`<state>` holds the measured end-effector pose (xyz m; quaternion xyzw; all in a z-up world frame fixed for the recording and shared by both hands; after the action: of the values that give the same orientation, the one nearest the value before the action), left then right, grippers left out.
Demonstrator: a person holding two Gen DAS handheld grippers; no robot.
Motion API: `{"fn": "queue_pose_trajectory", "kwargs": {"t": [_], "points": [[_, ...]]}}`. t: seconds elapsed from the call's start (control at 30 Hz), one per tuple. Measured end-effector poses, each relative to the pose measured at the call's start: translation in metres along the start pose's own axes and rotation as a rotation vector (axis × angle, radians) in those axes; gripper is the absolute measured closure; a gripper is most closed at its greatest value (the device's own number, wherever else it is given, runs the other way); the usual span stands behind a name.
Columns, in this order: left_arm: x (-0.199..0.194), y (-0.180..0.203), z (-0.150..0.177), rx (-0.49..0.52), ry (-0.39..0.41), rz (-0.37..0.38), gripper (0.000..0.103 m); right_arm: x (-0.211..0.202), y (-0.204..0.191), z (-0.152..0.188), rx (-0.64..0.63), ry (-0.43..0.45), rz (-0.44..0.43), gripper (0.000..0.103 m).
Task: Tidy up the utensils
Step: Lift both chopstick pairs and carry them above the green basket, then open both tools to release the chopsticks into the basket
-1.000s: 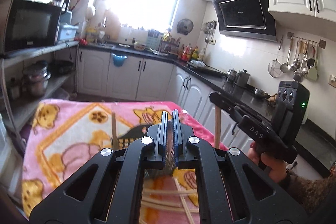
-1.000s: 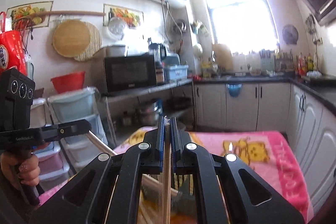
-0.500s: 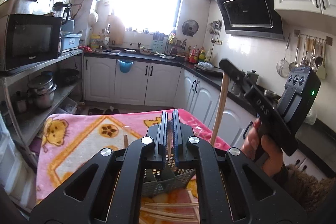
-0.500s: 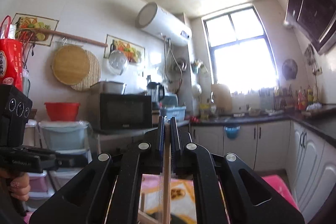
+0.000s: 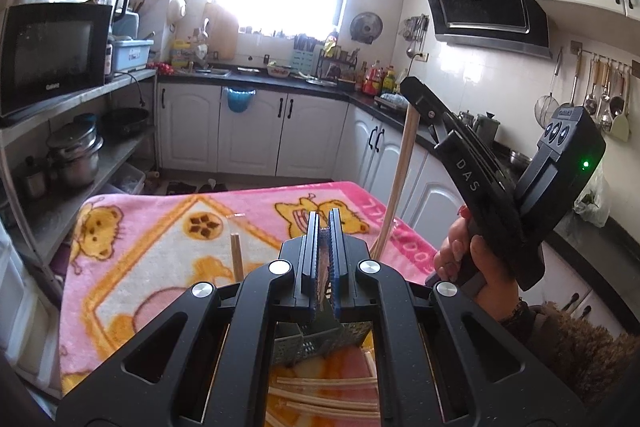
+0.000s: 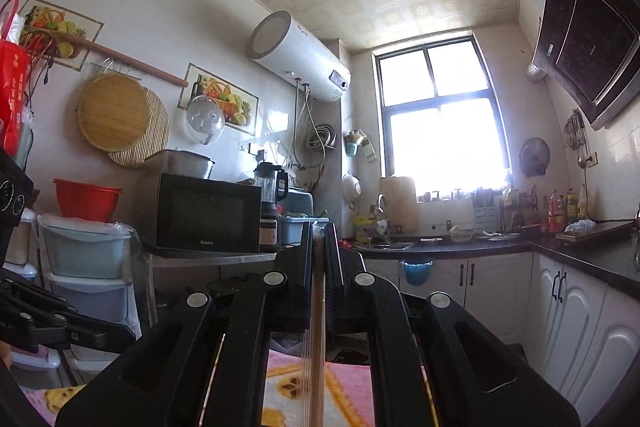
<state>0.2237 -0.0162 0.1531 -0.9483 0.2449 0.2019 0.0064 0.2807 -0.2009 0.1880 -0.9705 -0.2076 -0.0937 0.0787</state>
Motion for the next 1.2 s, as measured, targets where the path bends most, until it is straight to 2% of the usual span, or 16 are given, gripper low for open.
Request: {"fn": "queue_pose_trajectory", "kwargs": {"t": [0.57,1.0,1.2], "points": [[0.046,0.005,0.030,-0.008,-0.098,0.007,0.100,0.007,0.011,0.046,0.039,-0.046,0.079,0.097],[0.065,-0.004,0.049,-0.048,-0.141,0.007,0.100,0.003,0.015,0.074,0.070,-0.107,0.091,0.096],[0.066,-0.008,0.053,-0.057,-0.138,-0.015,0.100,-0.003,0.016,0.081,0.089,-0.143,0.097,0.089]]}}
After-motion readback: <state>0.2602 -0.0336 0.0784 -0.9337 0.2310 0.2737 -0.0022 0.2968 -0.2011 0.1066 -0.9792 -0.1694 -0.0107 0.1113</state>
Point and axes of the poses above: each gripper's, at about its wrist camera, not at the fingertips, and x roughly the way its jaws point, y to its right, z to its underside, the point moved 3 cm from there along x, roughly the way its jaws point, and after that the axes turned 6 degrees about x, right-handed, at the moved point
